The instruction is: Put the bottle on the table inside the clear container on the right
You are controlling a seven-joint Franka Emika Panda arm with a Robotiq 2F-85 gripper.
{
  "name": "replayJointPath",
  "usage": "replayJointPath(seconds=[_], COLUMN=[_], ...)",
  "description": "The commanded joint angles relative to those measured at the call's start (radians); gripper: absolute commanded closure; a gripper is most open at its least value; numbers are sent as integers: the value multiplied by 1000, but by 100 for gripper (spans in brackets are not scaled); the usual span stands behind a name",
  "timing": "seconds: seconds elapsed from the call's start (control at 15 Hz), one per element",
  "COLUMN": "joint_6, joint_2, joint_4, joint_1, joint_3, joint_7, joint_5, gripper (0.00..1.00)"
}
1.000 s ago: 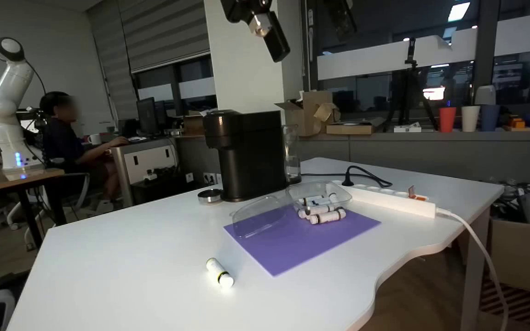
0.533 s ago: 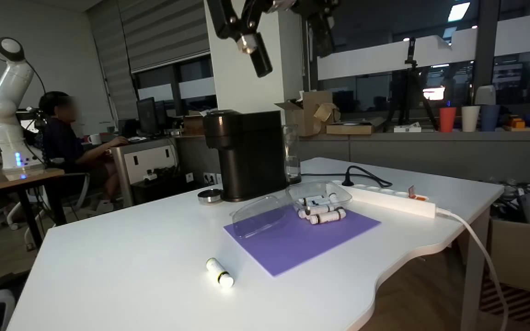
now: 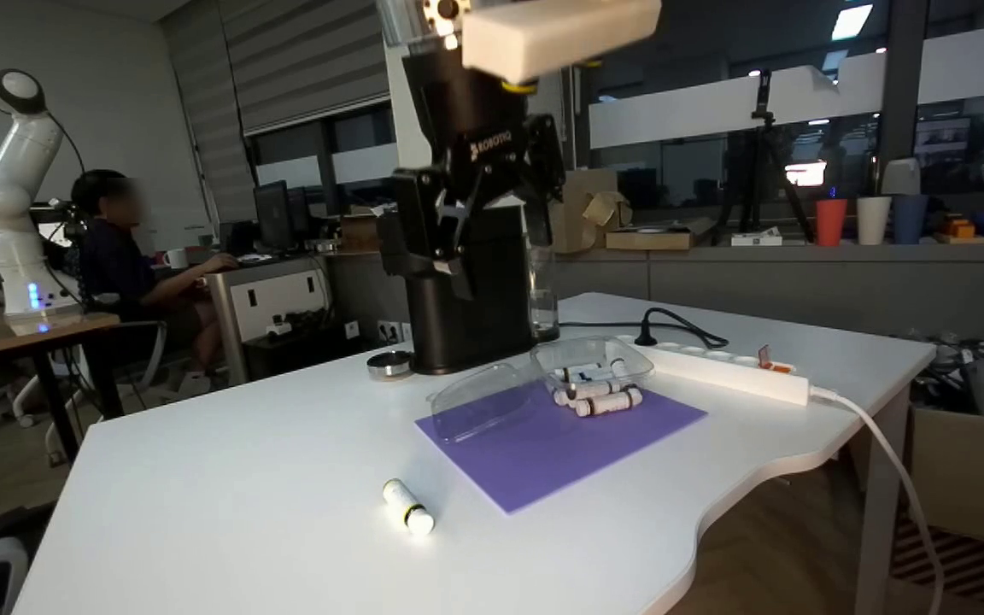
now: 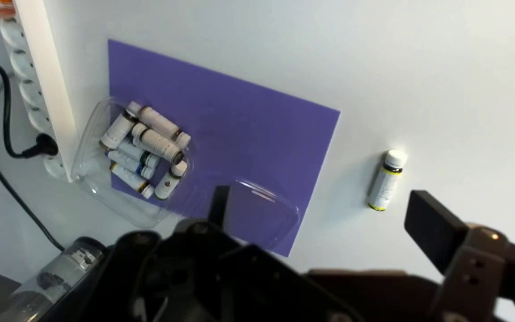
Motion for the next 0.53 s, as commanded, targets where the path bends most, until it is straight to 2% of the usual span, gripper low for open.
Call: replayJointPath(seconds=[0.0, 0.13, 0.2, 0.27, 0.47], joint_6=[78, 89, 68, 88, 87], joint_2=[108, 208, 245, 160, 240], joint_4=[35, 76, 95, 33, 72], joint_1=[-81, -72, -64, -71, -71], joint_3=[53, 37, 35, 34, 34], joint_7=[172, 299, 330, 241, 283], joint_5=[-284, -461, -480, -408, -454], gripper=[0, 0, 0, 0, 0])
